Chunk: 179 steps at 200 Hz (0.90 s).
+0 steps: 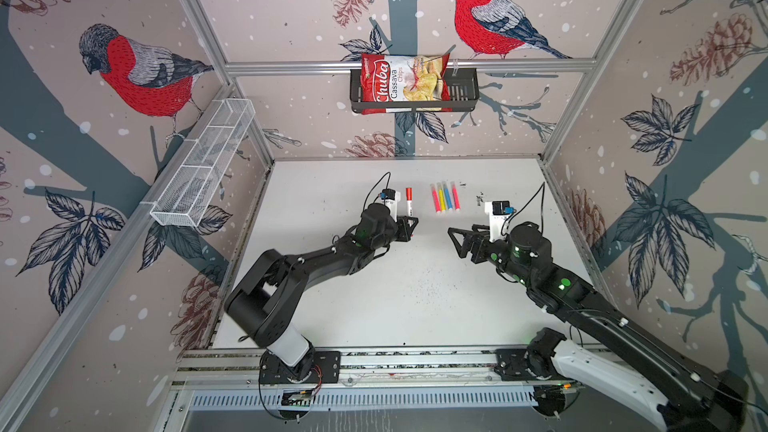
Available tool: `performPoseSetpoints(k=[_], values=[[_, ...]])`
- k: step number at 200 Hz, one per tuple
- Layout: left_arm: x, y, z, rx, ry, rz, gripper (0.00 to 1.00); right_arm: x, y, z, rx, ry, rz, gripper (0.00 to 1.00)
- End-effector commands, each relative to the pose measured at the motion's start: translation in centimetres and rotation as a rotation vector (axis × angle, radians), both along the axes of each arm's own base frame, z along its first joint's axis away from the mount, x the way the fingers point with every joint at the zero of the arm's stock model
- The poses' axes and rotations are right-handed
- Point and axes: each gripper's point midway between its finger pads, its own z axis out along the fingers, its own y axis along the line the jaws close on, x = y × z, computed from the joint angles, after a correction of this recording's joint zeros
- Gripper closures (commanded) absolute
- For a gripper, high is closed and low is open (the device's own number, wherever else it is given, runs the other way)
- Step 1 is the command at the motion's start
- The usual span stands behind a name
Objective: Insert the pens into the pen caps
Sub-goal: 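Open the right gripper and withdraw it while the left gripper holds the marker, then lower the capped marker beside the highlighters with the left gripper and release it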
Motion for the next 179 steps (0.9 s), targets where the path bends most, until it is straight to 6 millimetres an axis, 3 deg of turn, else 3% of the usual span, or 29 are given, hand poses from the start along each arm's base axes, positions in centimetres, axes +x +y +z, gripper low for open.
performPoseSetpoints(k=[1, 5, 8, 86, 179], values=[[1.5, -1.2, -2.0, 0.016, 0.079, -0.029, 1.0, -0.1, -0.9, -0.3, -0.001, 0.017, -0.036, 0.08], [1.5, -1.2, -3.0, 0.032, 0.1, -0.027, 1.0, -0.2, -1.1, -0.3, -0.001, 0.017, -0.04, 0.08], [2.2, -1.6, -2.3, 0.024, 0.087, -0.027, 1.0, -0.2, -1.2, -0.3, -0.001, 0.016, -0.043, 0.08], [7.5, -3.2, -5.5, 0.073, 0.142, 0.03, 0.99, -0.6, -2.3, -0.4, 0.005, 0.02, -0.062, 0.08], [9.7, -4.5, -7.1, 0.105, 0.175, 0.04, 0.94, -0.8, -2.3, -1.5, 0.013, 0.034, -0.055, 0.08]])
